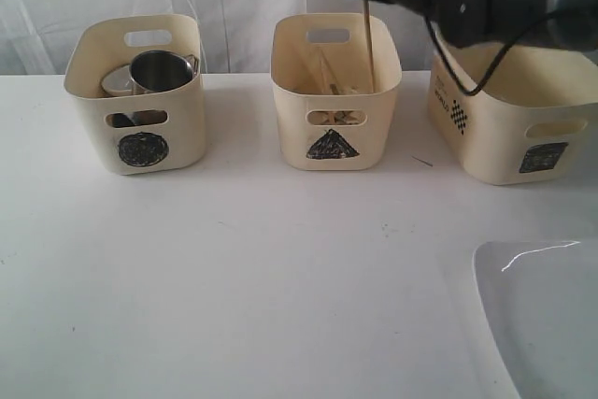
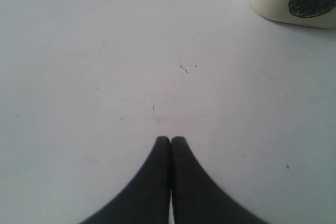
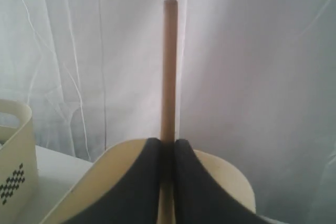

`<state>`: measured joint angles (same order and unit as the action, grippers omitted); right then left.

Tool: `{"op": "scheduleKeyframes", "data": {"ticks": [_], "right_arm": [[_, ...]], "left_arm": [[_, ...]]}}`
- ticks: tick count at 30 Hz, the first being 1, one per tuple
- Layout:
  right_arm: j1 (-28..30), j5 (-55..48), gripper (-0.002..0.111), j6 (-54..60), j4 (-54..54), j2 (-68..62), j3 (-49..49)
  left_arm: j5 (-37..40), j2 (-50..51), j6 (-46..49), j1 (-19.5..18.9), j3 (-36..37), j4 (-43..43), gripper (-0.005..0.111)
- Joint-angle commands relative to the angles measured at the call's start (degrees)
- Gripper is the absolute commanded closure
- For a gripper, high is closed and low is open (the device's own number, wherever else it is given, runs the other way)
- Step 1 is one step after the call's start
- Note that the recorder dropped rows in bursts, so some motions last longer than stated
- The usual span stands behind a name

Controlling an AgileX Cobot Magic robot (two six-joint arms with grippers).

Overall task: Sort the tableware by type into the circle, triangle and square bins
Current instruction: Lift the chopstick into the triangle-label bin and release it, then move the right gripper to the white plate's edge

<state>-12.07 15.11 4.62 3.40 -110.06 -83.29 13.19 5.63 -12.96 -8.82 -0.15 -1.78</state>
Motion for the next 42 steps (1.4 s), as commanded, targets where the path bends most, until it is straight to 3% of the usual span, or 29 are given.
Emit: {"op": "scheduleKeyframes", "data": {"ticks": [1, 4, 9, 13, 15, 17, 19, 21, 24, 26, 30, 32, 34, 37, 42], "right_arm": [[0.26, 7.31, 0.108, -0.33, -0.24, -6.11, -0.23], [0.26, 5.91, 0.100, -0.33, -0.24, -7.93, -0.23], [0.26, 4.72, 0.073, -0.33, -0.24, -7.62, -0.23], [0.26, -0.93, 0.072, -0.33, -0.24, -1.24, -0.23], [0.26, -16.04, 0.072, -0.33, -0.24, 5.40, -0.23], [0.26, -40.23, 0.073, -0.33, -0.51, 12.94, -0.23], [0.26, -68.17, 0.082, 1.29, -1.63, 19.64, 1.52], [0.26, -78.54, 0.085, 4.19, 0.68, 25.83, 7.15], [1.34, -77.53, 0.085, 3.69, -2.87, 34.15, 15.36], [4.56, -73.73, 0.085, -2.89, -11.40, 39.47, 21.04], [17.25, -68.91, 0.085, -26.02, -40.30, 46.70, 29.05], [25.82, -66.56, 0.085, -30.96, -43.15, 46.98, 31.05], [32.90, -62.97, 0.085, -30.15, -37.40, 45.75, 32.46], [41.53, -57.61, 0.085, -20.75, -16.73, 40.36, 33.61], [49.76, -59.86, 0.085, 15.24, 19.65, 25.36, 32.63]], "left_arm": [[0.06, -0.31, -0.06, 0.39, 0.15, -0.32, 0.107], [0.06, -0.31, -0.06, 0.39, 0.15, -0.32, 0.107], [0.06, -0.31, -0.06, 0.39, 0.15, -0.32, 0.107], [0.06, -0.31, -0.06, 0.39, 0.15, -0.32, 0.107], [0.06, -0.31, -0.06, 0.39, 0.15, -0.32, 0.107], [0.06, -0.31, -0.06, 0.39, 0.15, -0.32, 0.107], [0.06, -0.31, -0.06, 0.39, 0.15, -0.32, 0.107], [0.06, -0.31, -0.06, 0.39, 0.15, -0.32, 0.107], [0.06, -0.31, -0.06, 0.39, 0.15, -0.32, 0.107], [0.06, -0.31, -0.06, 0.39, 0.15, -0.32, 0.107], [0.06, -0.31, -0.06, 0.39, 0.15, -0.32, 0.107], [0.06, -0.31, -0.06, 0.39, 0.15, -0.32, 0.107], [0.06, -0.31, -0.06, 0.39, 0.15, -0.32, 0.107], [0.06, -0.31, -0.06, 0.39, 0.15, -0.32, 0.107], [0.06, -0.31, -0.06, 0.39, 0.15, -0.32, 0.107]]}}
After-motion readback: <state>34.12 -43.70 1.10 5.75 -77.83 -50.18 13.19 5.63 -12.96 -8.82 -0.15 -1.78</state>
